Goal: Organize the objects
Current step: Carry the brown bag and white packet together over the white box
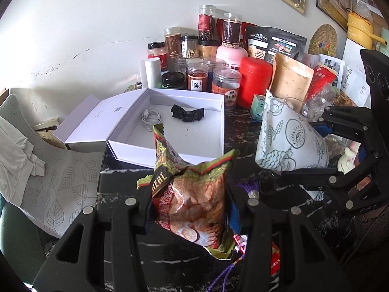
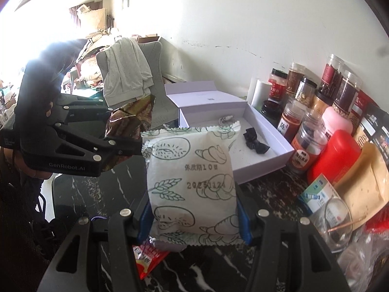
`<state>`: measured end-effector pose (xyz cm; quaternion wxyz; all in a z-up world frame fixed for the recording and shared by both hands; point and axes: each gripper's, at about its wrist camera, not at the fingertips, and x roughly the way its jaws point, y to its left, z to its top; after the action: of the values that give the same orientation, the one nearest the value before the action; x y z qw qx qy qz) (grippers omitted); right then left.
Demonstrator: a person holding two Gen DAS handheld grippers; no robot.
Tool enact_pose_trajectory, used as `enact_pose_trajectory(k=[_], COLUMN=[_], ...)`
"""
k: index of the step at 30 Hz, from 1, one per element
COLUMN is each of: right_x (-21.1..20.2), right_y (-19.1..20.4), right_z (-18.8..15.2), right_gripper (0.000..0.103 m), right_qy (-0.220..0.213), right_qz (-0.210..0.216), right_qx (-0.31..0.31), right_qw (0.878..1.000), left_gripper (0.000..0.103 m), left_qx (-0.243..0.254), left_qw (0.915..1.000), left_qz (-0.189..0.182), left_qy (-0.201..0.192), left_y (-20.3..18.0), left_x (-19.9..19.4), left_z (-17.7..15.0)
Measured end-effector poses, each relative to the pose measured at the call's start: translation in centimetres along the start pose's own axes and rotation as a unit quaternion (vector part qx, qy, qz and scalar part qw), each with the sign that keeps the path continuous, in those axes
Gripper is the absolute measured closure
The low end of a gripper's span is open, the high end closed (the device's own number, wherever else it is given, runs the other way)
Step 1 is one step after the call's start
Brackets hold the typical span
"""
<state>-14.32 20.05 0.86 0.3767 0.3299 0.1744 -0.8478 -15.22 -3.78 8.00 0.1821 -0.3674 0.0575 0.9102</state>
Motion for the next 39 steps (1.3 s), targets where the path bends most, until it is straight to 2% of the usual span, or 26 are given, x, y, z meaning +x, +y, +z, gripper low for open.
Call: enact_pose_trajectory(k=[21,31,39], right_x=[5.0,9.3,13.3], right_y=[-7.2,-10.8,-14.0], right_z=[7.8,10.2,10.6], right_gripper=[0.046,0.046,0.046], right_qy=[-0.045,-0.033,-0.016], right_qz=[-0.017,-0.028,-0.022], right_qx=[0.012,0.044,0.08], right_qw=[0.999,0.998,0.996], left_gripper=[0.058,0.058,0.058], left_qx=[0.001,0.021,0.016], left_qw=[0.9999,0.9993,0.9995], left_qz=[0.013,0.03,0.022], left_qy=[-0.009,0.002,0.019], left_y=[4.1,5.1,7.3], left_x=[8.2,13.4,19.0], left_z=[9.6,13.2,15.2])
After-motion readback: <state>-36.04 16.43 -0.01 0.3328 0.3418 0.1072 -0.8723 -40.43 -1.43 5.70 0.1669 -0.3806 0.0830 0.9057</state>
